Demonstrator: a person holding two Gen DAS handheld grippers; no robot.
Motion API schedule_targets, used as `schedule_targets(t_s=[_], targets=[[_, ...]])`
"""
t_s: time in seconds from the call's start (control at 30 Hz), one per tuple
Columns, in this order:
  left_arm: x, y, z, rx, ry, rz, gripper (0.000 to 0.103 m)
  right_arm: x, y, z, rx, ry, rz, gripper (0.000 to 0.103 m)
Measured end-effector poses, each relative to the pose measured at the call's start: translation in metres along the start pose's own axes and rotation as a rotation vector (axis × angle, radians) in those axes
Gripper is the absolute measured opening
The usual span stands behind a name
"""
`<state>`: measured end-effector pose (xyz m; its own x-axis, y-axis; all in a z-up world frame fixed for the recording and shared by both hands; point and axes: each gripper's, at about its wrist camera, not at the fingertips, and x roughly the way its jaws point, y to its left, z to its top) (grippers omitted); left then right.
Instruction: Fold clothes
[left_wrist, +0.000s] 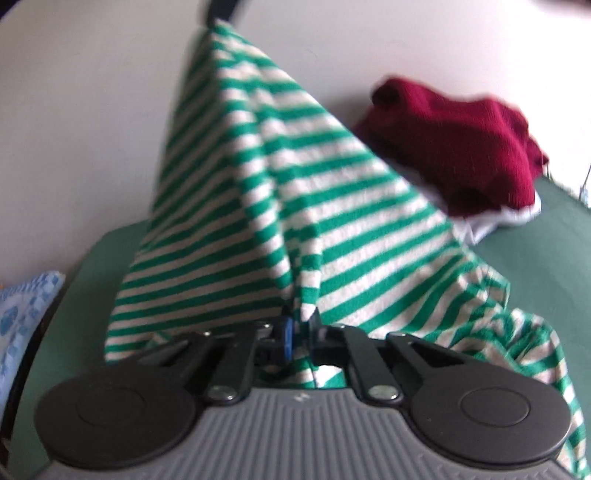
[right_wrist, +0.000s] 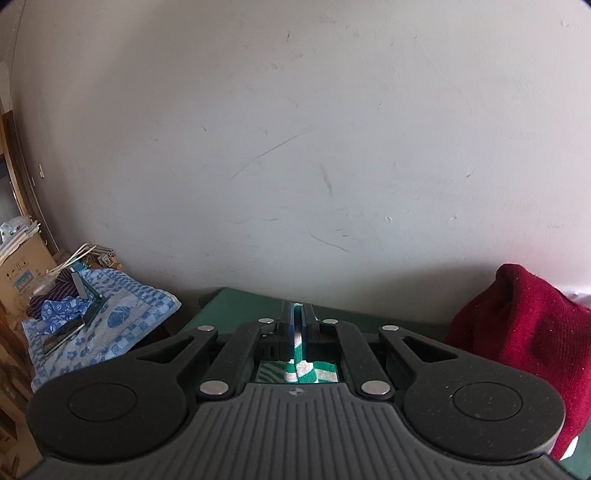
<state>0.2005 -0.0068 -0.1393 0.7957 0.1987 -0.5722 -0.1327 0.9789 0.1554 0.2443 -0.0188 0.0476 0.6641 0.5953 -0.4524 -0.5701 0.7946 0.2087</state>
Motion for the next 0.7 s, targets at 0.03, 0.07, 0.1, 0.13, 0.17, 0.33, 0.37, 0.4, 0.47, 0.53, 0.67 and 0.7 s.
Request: schedule_targets(t_s=[0.03,0.07,0.1,0.13,0.17,0.33,0.37,0.4,0.47,0.53,0.67,0.7], targets=[[-0.008,0.001,-0.001,-0.009,-0.022,0.002,0.005,-0.001,-0.002,0.000,0.003,-0.007,-0.003,0.003],[-0.015,0.003,-0.001,-0.012,-0.044,0.009,0.005,-0.002,-0.004,0.000,0.006,-0.015,-0.005,0.003],[-0.024,0.007,-0.003,-0.015,-0.069,0.019,0.005,-0.003,-0.006,0.001,0.009,-0.022,-0.008,0.003],[-0.032,0.010,-0.006,-0.023,-0.095,0.026,0.006,-0.005,-0.008,0.001,0.012,-0.029,-0.011,0.003],[-0.039,0.011,-0.010,-0.025,-0.123,0.038,0.008,-0.006,-0.009,0.001,0.015,-0.037,-0.013,0.003],[-0.044,-0.008,-0.024,0.080,-0.138,0.088,0.020,-0.006,-0.016,-0.002,0.036,-0.037,-0.027,0.003],[-0.045,-0.010,-0.026,0.092,-0.138,0.087,0.025,-0.006,-0.017,-0.003,0.042,-0.039,-0.029,0.003],[-0.046,-0.012,-0.028,0.105,-0.138,0.087,0.025,-0.007,-0.018,-0.004,0.054,-0.043,-0.028,0.003],[-0.047,-0.013,-0.028,0.109,-0.142,0.081,0.011,-0.009,-0.022,-0.004,0.090,-0.057,-0.019,0.003],[-0.047,-0.011,-0.025,0.095,-0.147,0.077,0.000,-0.012,-0.021,-0.004,0.087,-0.062,-0.017,0.003],[-0.040,-0.003,-0.017,0.066,-0.127,0.101,0.000,-0.025,-0.021,-0.002,0.110,-0.104,0.010,0.003],[-0.040,0.001,-0.016,0.056,-0.122,0.102,0.000,-0.030,-0.022,-0.001,0.121,-0.118,0.019,0.003]])
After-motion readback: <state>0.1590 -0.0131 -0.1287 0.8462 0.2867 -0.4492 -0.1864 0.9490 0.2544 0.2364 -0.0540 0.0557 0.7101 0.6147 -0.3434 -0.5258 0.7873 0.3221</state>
